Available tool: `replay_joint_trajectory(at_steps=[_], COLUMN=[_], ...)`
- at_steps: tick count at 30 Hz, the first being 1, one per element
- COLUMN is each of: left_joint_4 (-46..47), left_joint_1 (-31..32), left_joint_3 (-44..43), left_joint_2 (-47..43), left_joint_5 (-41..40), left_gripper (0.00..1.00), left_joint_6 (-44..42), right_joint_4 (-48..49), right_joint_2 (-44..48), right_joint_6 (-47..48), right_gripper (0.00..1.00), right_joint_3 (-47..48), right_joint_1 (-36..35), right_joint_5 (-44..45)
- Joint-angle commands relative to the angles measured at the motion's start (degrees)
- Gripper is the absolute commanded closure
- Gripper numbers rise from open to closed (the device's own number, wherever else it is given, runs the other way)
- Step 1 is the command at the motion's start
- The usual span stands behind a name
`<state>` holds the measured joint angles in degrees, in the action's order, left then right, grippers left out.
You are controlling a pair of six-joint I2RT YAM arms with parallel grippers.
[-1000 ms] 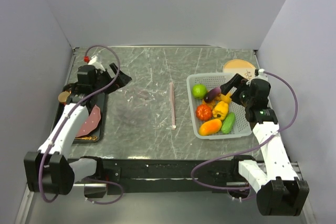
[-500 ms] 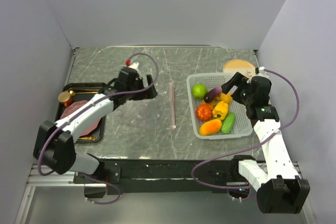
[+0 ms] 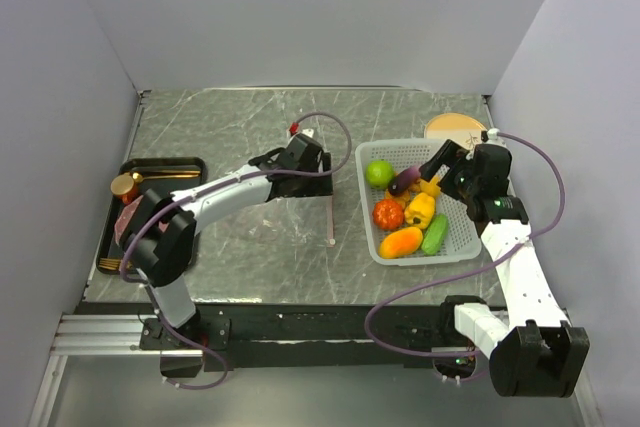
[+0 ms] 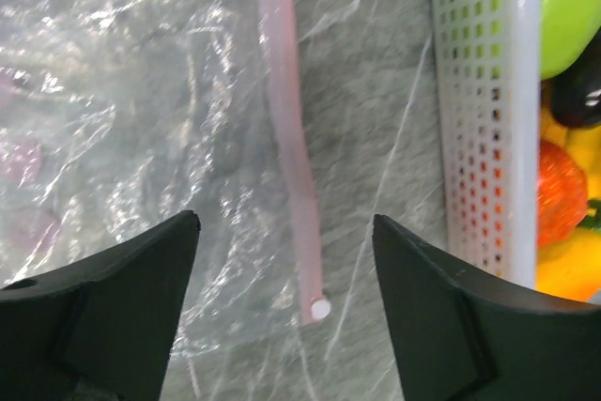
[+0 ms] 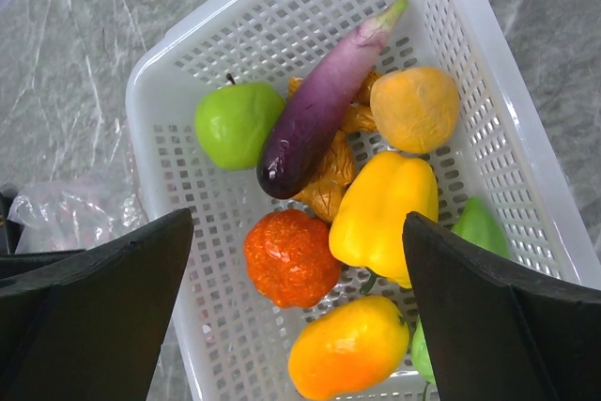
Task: Place the food in the zip-top bag and seal the zipper
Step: Pick up the zipper food storage bag at the center of the board.
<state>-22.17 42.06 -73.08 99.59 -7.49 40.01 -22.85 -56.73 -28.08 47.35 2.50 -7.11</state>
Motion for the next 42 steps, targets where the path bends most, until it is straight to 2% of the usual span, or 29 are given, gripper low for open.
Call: replay_joint_trajectory(at_steps=[1,12,20,23,25,26,29,31,32,33,34,36,40,42], left_joint_4=[-1.2,-0.68,-1.21,-1.2,-1.55,-1.3,-0.33,-0.15,0.89,1.25,1.34,0.3,-1.03,-0.33], left_joint_1=[1.26,2.41,3.29,3.29,3.29,3.29,3.29,3.29,3.29,3.37,3.38,3.38,3.55,3.64], left_joint_3=[-4.17,-7.6,-8.49,-7.52,-7.43,-7.17,-6.55,-6.9,-6.81,-6.81,-6.99,-7.86,-9.45,-8.75], left_joint_2=[3.4,9.83,11.94,12.2,12.64,12.56,12.73,13.17,13.26,13.17,13.17,13.78,15.72,15.11], left_joint_5=[-2.97,-7.19,-8.16,-8.42,-8.33,-8.25,-7.63,-7.02,-6.49,-6.05,-5.88,-5.96,-7.36,-7.37], left_gripper=[0.22,0.29,0.53,0.53,0.59,0.6,0.54,0.55,0.53,0.47,0.47,0.52,0.55,0.62], left_joint_6=[3.67,6.57,6.75,6.92,7.01,7.1,6.93,6.75,6.57,6.49,6.49,6.4,6.66,6.57], right_joint_4=[-0.44,-0.53,-1.14,-1.05,-1.32,-1.32,-1.32,-1.49,-1.49,-1.49,-1.58,-1.67,-1.49,-1.58], right_joint_2=[1.27,1.45,1.71,2.06,2.15,2.15,2.24,2.15,2.15,1.98,1.97,2.06,1.89,1.8], right_joint_6=[0.3,-0.22,-0.14,-0.22,-0.14,-0.14,-0.22,-0.23,-0.14,-0.14,-0.05,-0.05,-0.14,-0.22], right_gripper=[0.0,0.0,0.0,0.0,0.0,0.0,0.0,0.0,0.0,0.0,0.0,0.0,0.0,0.0], right_joint_3=[2.75,2.83,2.48,2.13,2.22,2.22,2.22,2.3,2.22,2.3,2.31,2.31,2.22,2.48], right_joint_1=[-0.04,-0.04,0.05,-0.04,-0.04,0.05,0.05,-0.04,-0.04,0.05,0.05,-0.04,0.05,0.05], right_joint_5=[-0.09,-0.97,-0.88,-1.32,-1.5,-1.59,-1.67,-1.76,-1.94,-2.03,-2.03,-2.03,-2.46,-2.47])
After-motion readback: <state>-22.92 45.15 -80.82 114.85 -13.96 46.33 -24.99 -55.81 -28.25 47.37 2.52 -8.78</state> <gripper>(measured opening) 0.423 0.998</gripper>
